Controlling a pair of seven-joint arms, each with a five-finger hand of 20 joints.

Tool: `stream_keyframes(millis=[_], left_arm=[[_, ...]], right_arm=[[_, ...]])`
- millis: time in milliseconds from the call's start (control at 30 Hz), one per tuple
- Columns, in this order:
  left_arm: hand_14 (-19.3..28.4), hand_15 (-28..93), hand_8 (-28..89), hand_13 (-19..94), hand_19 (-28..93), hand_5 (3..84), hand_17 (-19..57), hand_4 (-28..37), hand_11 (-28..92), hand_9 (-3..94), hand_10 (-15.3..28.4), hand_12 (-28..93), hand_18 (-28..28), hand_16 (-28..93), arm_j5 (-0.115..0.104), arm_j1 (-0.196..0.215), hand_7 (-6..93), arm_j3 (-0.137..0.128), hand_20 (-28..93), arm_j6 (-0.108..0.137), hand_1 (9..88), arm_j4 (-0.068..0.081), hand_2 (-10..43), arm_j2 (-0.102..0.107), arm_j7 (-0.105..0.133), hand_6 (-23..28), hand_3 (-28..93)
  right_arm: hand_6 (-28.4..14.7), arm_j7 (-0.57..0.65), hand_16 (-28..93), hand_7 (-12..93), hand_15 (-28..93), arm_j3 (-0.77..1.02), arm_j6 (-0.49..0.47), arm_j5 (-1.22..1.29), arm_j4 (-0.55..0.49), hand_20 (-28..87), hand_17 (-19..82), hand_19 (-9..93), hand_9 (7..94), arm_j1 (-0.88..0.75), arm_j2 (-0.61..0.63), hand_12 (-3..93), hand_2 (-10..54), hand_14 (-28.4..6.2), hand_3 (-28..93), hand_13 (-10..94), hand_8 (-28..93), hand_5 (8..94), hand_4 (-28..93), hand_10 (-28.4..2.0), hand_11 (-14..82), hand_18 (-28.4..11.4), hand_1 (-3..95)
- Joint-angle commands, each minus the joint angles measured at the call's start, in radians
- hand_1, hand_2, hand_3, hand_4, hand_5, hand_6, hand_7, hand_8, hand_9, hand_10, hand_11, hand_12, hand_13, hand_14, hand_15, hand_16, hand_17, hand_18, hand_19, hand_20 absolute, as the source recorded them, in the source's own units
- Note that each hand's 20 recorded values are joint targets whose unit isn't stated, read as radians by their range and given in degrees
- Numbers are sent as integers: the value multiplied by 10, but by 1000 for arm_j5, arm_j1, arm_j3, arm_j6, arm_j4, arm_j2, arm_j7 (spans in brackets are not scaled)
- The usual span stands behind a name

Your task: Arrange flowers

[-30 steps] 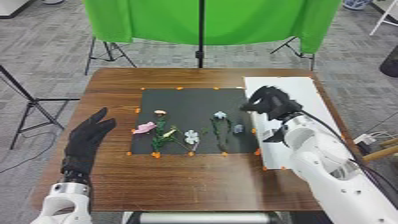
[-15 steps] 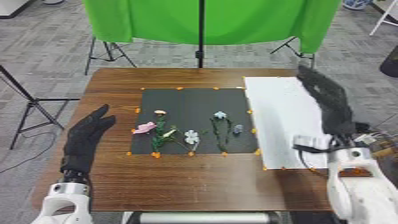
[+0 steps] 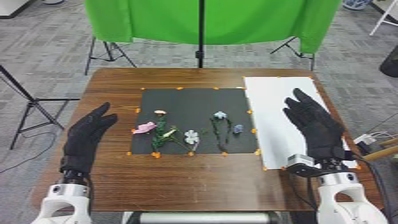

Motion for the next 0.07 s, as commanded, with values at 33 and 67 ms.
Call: stream_keyframes(millis=[33,67], left_arm=[[149,108,-61,363,18,465,64,-217,159,476,123,132,127,41,-15,14,75,-3,218,-5,230,-5,-5,-3,-2,11,652],[149,108,-61,363,18,465,64,-218,159,476,123,132,127,42,-17,11,75,-2,218,-8,230,-4,-5,-2,-3,11,652]], right_arm=[[14,4,31,102,87,-1,6,-8,-8,253,146,4,416,-8,-23,116,20,-85,789,256,-84,395,-175,-131,47,-108,47],[14,3,31,103,89,0,5,-9,-9,253,147,4,417,-8,-27,116,20,-86,788,257,-84,395,-174,-131,47,-110,48]])
